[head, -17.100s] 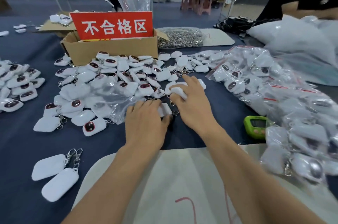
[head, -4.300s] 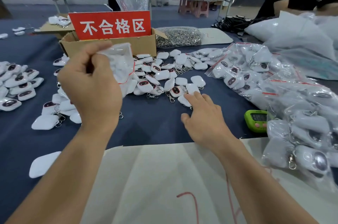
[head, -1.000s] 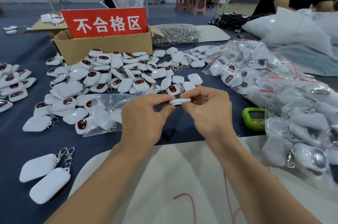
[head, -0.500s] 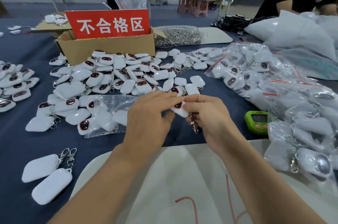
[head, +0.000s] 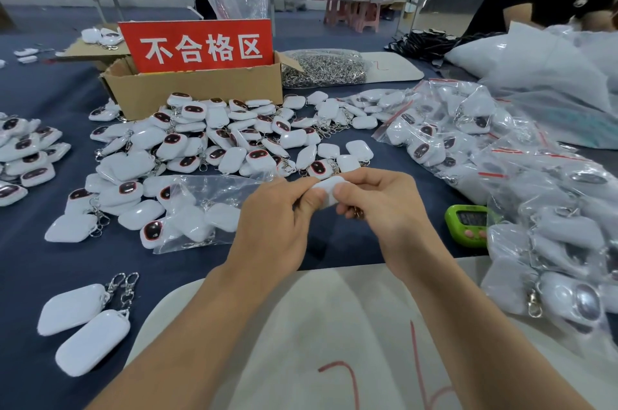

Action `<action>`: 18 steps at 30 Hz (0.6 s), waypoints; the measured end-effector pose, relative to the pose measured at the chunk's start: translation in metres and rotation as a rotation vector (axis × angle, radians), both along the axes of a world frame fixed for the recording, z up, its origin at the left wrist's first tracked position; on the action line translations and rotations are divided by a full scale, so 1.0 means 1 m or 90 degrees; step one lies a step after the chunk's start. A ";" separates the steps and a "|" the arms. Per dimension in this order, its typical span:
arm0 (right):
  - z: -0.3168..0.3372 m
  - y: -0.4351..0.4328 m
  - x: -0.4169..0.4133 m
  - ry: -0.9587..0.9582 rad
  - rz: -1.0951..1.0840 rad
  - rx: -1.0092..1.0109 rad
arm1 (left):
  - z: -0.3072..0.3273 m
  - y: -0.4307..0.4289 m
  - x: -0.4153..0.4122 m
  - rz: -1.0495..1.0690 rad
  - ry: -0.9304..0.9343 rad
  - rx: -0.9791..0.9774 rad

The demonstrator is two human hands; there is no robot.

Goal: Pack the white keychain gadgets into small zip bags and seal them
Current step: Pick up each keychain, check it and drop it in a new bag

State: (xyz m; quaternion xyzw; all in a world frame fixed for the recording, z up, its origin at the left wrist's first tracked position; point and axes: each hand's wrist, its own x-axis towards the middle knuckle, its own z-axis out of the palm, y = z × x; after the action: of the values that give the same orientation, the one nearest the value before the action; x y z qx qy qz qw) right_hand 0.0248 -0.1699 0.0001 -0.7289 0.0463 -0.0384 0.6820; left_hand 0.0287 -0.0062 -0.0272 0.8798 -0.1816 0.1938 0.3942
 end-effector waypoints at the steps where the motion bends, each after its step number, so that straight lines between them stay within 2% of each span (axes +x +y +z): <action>1: 0.000 0.000 0.000 0.001 0.001 -0.002 | 0.000 0.000 0.000 0.004 -0.003 -0.004; 7: -0.004 0.003 0.001 0.024 -0.014 0.033 | 0.001 -0.001 -0.001 0.037 -0.016 -0.074; 12: -0.004 0.000 0.004 0.068 -0.021 0.099 | 0.004 -0.001 0.000 0.015 0.035 -0.078; 18: -0.004 -0.002 0.004 0.042 0.042 0.040 | 0.003 -0.002 0.001 0.037 -0.002 -0.071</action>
State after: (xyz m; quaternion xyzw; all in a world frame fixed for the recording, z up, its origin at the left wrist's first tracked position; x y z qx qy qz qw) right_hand 0.0284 -0.1721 -0.0043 -0.7090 0.0461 0.0098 0.7036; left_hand 0.0292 -0.0084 -0.0238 0.8609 -0.1453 0.2165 0.4368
